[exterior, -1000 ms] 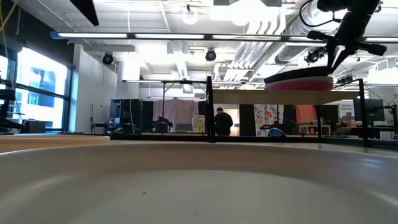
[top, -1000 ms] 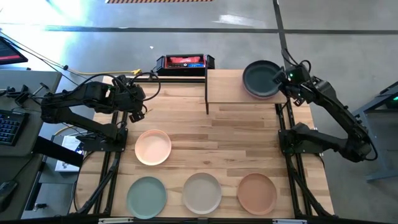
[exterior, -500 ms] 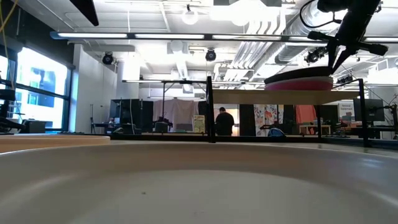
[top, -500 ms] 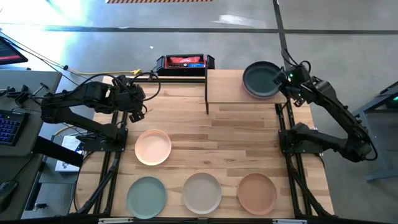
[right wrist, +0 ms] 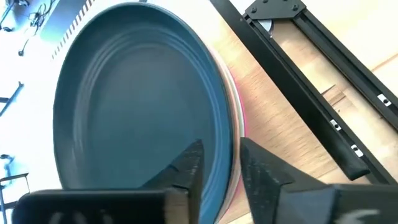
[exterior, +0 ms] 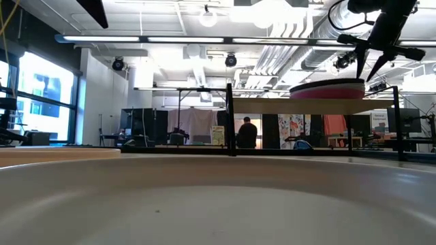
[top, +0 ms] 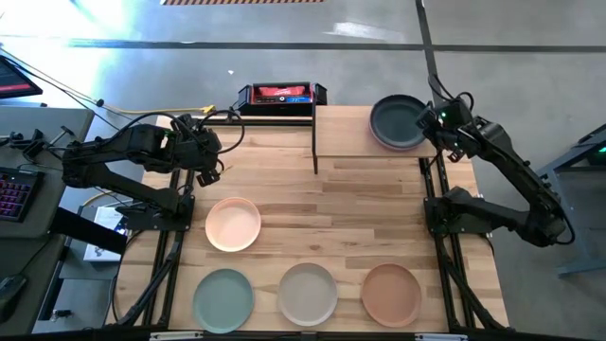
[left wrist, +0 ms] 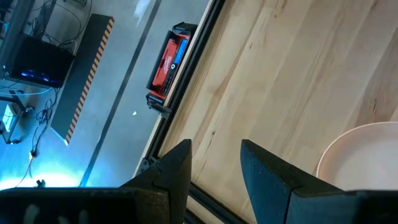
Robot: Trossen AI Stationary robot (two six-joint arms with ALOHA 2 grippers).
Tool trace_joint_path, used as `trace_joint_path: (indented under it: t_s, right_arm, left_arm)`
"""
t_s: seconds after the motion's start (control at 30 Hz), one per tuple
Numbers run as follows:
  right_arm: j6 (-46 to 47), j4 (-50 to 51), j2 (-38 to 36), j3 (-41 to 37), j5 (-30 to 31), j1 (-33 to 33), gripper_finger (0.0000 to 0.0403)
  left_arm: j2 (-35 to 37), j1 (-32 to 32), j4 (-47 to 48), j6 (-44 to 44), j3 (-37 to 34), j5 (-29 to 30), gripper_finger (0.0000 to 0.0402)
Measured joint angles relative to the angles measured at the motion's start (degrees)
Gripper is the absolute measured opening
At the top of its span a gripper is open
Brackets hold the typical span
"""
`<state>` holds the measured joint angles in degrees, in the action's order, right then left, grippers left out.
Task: Place and stack plates onto a shelf
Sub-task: Stack the black plate on top of the light pink plate on the shelf, then put the brown plate onto the shelf
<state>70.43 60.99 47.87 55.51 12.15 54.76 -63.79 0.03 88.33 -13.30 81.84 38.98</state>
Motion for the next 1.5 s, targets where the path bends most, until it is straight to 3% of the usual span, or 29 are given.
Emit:
trace_joint_path:
  t_s: [0.2, 0.43, 0.67, 1.07, 1.27, 1.5]
  right_arm:
    - [-1.9, 0.0, -2.6, 0.0, 0.0, 0.0, 0.0127]
    - [-10.8, -1.1, -9.6, 0.0, -2.1, 0.0, 0.013]
    - [-28.6, -4.2, -12.9, 0.0, -15.7, 0.0, 0.013]
    - [-48.6, -3.9, -10.7, 0.0, -50.7, -0.5, 0.013]
    - [-49.5, -3.1, -10.9, 0.0, -55.6, -5.4, 0.013]
    - [-42.6, -2.1, -10.3, 0.0, -55.1, -13.4, 0.013]
  left_arm:
    - [0.0, 0.0, 0.0, 0.0, 0.0, 0.0, 0.0127]
    - [0.0, 0.0, 0.0, 0.0, 0.0, 0.0, 0.0127]
    - [0.0, 0.0, 0.0, 0.0, 0.0, 0.0, 0.0127]
    - [0.0, 0.0, 0.0, 0.0, 0.0, 0.0, 0.0127]
    - [0.0, 0.0, 0.0, 0.0, 0.0, 0.0, 0.0127]
    - [0.0, 0.0, 0.0, 0.0, 0.0, 0.0, 0.0127]
